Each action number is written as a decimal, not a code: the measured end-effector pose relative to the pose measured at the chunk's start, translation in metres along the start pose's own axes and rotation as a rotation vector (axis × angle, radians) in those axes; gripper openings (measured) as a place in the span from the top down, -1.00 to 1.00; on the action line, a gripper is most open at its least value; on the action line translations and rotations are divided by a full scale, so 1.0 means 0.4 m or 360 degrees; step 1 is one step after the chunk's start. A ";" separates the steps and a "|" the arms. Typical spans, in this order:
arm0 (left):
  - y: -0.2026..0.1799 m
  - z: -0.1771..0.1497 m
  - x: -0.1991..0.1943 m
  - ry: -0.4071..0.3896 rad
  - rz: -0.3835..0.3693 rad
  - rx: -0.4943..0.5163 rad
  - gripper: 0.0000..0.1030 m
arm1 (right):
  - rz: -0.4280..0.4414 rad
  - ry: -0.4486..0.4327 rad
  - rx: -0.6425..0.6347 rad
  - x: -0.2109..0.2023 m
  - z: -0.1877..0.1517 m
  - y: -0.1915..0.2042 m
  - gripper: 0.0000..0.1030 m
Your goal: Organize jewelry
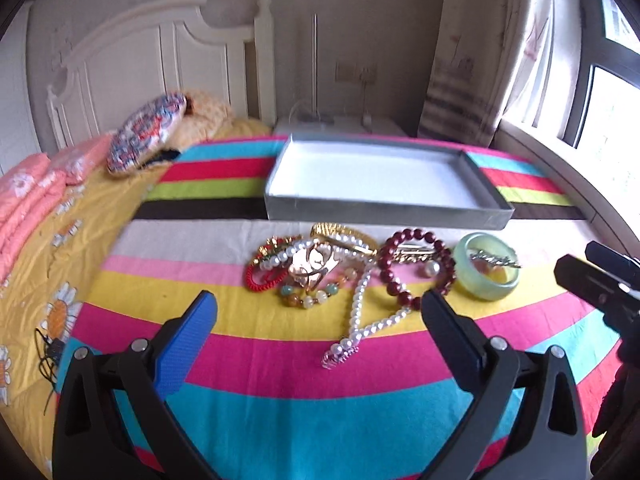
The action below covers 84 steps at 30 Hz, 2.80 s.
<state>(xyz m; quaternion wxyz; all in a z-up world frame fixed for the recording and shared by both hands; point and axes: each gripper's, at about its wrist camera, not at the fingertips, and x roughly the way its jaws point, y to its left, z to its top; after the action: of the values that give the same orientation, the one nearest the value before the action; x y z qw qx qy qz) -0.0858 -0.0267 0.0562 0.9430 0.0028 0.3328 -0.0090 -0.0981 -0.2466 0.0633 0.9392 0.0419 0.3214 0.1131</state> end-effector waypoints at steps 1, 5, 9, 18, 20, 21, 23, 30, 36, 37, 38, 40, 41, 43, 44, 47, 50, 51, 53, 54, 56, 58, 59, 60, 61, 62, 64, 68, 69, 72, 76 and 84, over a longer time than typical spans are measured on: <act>-0.004 0.000 -0.019 -0.0023 0.0003 0.0005 -0.96 | 0.0000 -0.0016 -0.0003 -0.018 -0.003 0.005 -0.91; -0.017 -0.009 -0.081 -0.0080 0.0001 0.0033 -0.96 | 0.0020 -0.0072 -0.0014 -0.064 -0.020 0.024 -0.91; -0.027 -0.020 -0.131 -0.0133 0.0012 0.0042 -0.96 | 0.0035 -0.0104 -0.0063 -0.107 -0.028 0.043 -0.91; -0.027 -0.019 -0.210 -0.0238 0.0015 0.0045 -0.96 | 0.0011 -0.0198 -0.0144 -0.187 -0.033 0.069 -0.91; -0.026 -0.017 -0.223 -0.0259 0.0014 0.0038 -0.96 | 0.0008 -0.0215 -0.0145 -0.198 -0.032 0.070 -0.91; -0.024 -0.017 -0.227 -0.0266 0.0016 0.0035 -0.96 | 0.0011 -0.0221 -0.0144 -0.204 -0.033 0.069 -0.91; -0.020 -0.015 -0.236 -0.0279 0.0017 0.0025 -0.96 | 0.0010 -0.0238 -0.0149 -0.212 -0.031 0.069 -0.91; -0.015 -0.012 -0.256 -0.0318 0.0020 0.0013 -0.96 | 0.0015 -0.0325 -0.0194 -0.232 -0.034 0.074 -0.91; -0.001 -0.021 -0.250 -0.0383 0.0067 0.0007 -0.96 | -0.0053 -0.0279 -0.0220 -0.195 -0.045 0.067 -0.91; 0.001 -0.024 -0.243 -0.0383 0.0069 0.0014 -0.96 | -0.0069 -0.0242 -0.0228 -0.178 -0.049 0.062 -0.91; 0.004 -0.028 -0.234 -0.0374 0.0082 0.0020 -0.96 | -0.0091 -0.0208 -0.0236 -0.161 -0.054 0.058 -0.91; 0.012 -0.034 -0.209 -0.0339 0.0105 0.0024 -0.96 | -0.0136 -0.0094 -0.0254 -0.108 -0.065 0.038 -0.91; 0.018 -0.037 -0.192 -0.0311 0.0109 0.0022 -0.96 | -0.0139 -0.0049 -0.0239 -0.083 -0.069 0.023 -0.91; 0.033 -0.037 -0.160 -0.0249 0.0111 0.0010 -0.96 | -0.0137 0.0020 -0.0161 -0.039 -0.075 -0.009 -0.91; 0.044 -0.035 -0.140 -0.0193 0.0115 -0.0013 -0.96 | -0.0136 0.0061 -0.0122 -0.014 -0.072 -0.029 -0.91; 0.081 -0.031 -0.081 -0.0043 0.0069 -0.0100 -0.96 | -0.0172 0.0171 -0.0101 0.054 -0.054 -0.059 -0.91; 0.113 -0.036 -0.026 0.0072 0.0006 -0.0173 -0.94 | -0.0127 0.0288 -0.0145 0.121 -0.028 -0.059 -0.91; 0.118 -0.042 -0.012 0.0097 -0.0012 -0.0181 -0.94 | -0.0115 0.0329 -0.0178 0.142 -0.022 -0.051 -0.91; 0.121 -0.056 0.009 0.0140 -0.0057 -0.0186 -0.92 | -0.0125 0.0424 -0.0264 0.190 -0.014 -0.030 -0.91; 0.120 -0.060 0.015 0.0150 -0.0075 -0.0190 -0.91 | -0.0121 0.0449 -0.0298 0.206 -0.010 -0.020 -0.91; 0.123 -0.068 0.021 0.0163 -0.0139 -0.0205 -0.91 | -0.0116 0.0473 -0.0362 0.234 -0.001 0.002 -0.91; 0.119 -0.071 0.023 0.0168 -0.0181 -0.0213 -0.91 | -0.0138 0.0500 -0.0414 0.261 0.004 0.020 -0.84; 0.119 -0.072 0.021 0.0159 -0.0197 -0.0214 -0.91 | -0.0138 0.0509 -0.0424 0.274 0.007 0.025 -0.71; 0.118 -0.070 0.019 0.0149 -0.0203 -0.0214 -0.91 | -0.0112 0.0507 -0.0415 0.282 0.011 0.028 -0.68; 0.115 -0.067 0.019 0.0141 -0.0208 -0.0210 -0.91 | -0.0093 0.0510 -0.0407 0.289 0.015 0.029 -0.66; 0.111 -0.064 0.020 0.0143 -0.0215 -0.0199 -0.91 | -0.0074 0.0512 -0.0397 0.296 0.019 0.029 -0.62; 0.103 -0.055 0.024 0.0156 -0.0250 -0.0184 -0.91 | -0.0061 0.0513 -0.0384 0.303 0.026 0.031 -0.62; 0.073 -0.029 0.048 0.0213 -0.0396 -0.0162 -0.74 | -0.0005 0.0466 -0.0367 0.291 0.021 0.017 -0.51; 0.060 -0.022 0.058 0.0234 -0.0421 -0.0150 -0.72 | 0.0007 0.0454 -0.0356 0.282 0.019 0.013 -0.50; 0.018 -0.008 0.092 0.0292 -0.0471 -0.0114 -0.63 | 0.0032 0.0377 -0.0338 0.244 0.014 0.005 -0.50; -0.032 0.009 0.148 0.0366 -0.0475 -0.0111 -0.11 | 0.0049 0.0306 -0.0270 0.192 0.005 -0.029 -0.50; -0.099 0.060 0.204 0.0357 -0.0394 -0.0031 0.18 | 0.0110 0.0120 -0.0130 0.091 0.018 -0.117 -0.51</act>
<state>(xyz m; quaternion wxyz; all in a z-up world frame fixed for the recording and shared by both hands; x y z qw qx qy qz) -0.0078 -0.0677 0.0237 0.8916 -0.0464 0.4338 -0.1213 -0.0570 -0.2834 0.0402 0.9229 0.0103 0.3500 0.1600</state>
